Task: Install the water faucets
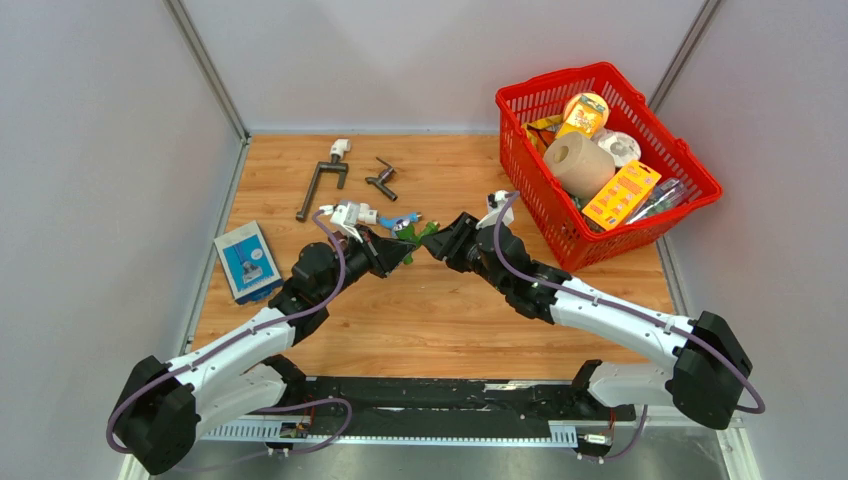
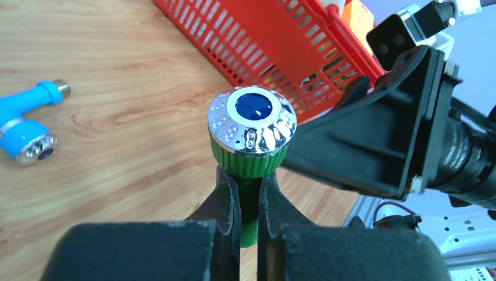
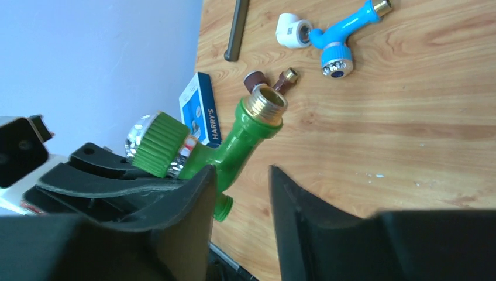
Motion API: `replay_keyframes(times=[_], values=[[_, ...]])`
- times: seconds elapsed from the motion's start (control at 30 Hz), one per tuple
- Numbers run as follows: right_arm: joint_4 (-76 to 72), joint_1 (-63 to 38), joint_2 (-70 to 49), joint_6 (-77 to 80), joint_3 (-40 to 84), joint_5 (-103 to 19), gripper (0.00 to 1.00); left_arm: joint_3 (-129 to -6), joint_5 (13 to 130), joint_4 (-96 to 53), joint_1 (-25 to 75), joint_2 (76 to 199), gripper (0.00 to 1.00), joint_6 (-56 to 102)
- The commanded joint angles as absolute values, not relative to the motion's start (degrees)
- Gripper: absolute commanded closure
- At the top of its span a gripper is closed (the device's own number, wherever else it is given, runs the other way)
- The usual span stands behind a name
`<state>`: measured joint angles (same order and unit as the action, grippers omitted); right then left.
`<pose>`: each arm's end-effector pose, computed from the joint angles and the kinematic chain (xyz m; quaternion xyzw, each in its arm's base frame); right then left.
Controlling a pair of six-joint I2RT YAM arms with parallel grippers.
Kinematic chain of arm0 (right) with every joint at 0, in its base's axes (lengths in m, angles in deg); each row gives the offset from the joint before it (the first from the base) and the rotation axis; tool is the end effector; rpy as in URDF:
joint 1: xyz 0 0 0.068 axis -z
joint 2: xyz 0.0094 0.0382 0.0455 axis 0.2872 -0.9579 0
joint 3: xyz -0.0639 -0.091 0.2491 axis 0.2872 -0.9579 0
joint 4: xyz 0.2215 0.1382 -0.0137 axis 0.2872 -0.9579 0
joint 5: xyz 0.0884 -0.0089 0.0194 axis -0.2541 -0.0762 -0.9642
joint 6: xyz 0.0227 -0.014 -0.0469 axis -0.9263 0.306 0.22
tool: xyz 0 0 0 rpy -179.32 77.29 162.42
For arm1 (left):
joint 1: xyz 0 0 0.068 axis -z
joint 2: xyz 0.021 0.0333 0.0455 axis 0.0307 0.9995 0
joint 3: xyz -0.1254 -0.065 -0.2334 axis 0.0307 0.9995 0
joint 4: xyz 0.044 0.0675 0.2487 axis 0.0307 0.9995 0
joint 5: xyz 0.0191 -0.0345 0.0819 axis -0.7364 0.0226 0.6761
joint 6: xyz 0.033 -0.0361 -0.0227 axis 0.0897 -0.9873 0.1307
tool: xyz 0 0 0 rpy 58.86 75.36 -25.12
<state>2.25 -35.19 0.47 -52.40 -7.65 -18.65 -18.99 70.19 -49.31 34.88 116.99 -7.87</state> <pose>0.1806 0.2147 0.2792 0.1406 0.8047 0.4112 0.4043 0.1710 -0.1345 0.2509 0.0234 0.7142 -0.4891 0.5002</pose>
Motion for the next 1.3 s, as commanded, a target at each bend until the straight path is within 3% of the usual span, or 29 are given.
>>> replay_keyframes(times=[0.0, 0.03, 0.1, 0.23, 0.4, 0.5, 1.03, 1.27], values=[[4.7, -32.5, 2.9, -42.3, -4.9, -26.6, 0.4, -25.7, 68.8, -43.7, 33.6, 114.5, 1.0, -2.7], [4.7, -30.7, 3.2, -39.5, -4.5, -29.7, 0.25, -26.2, 67.7, -42.4, 32.7, 114.0, 1.0, -2.1], [3.4, -26.7, 4.0, -33.9, -3.7, -38.0, 0.06, -27.3, 62.1, -40.1, 28.2, 113.5, 1.0, -2.6], [1.2, -18.3, 5.7, -24.5, -2.5, -54.3, 0.02, -30.0, 47.6, -35.1, 21.9, 113.6, 1.0, 1.1], [1.4, -9.3, 5.5, -14.6, 0.0, -80.1, 0.02, -35.0, 37.3, -25.0, 20.2, 113.3, 1.0, 8.6], [-1.2, -9.0, 5.0, -5.5, 2.4, -88.6, 0.03, -37.4, 32.2, -21.9, 20.3, 112.1, 1.0, 12.7], [-1.3, -17.4, 4.7, 10.2, 4.6, -98.0, 0.19, -39.1, 22.3, -26.3, 20.3, 107.9, 1.0, 11.4], [-1.2, -19.4, 3.2, 11.4, 5.3, -97.1, 0.37, -40.0, 21.0, -28.7, 20.3, 108.0, 1.0, 9.1]])
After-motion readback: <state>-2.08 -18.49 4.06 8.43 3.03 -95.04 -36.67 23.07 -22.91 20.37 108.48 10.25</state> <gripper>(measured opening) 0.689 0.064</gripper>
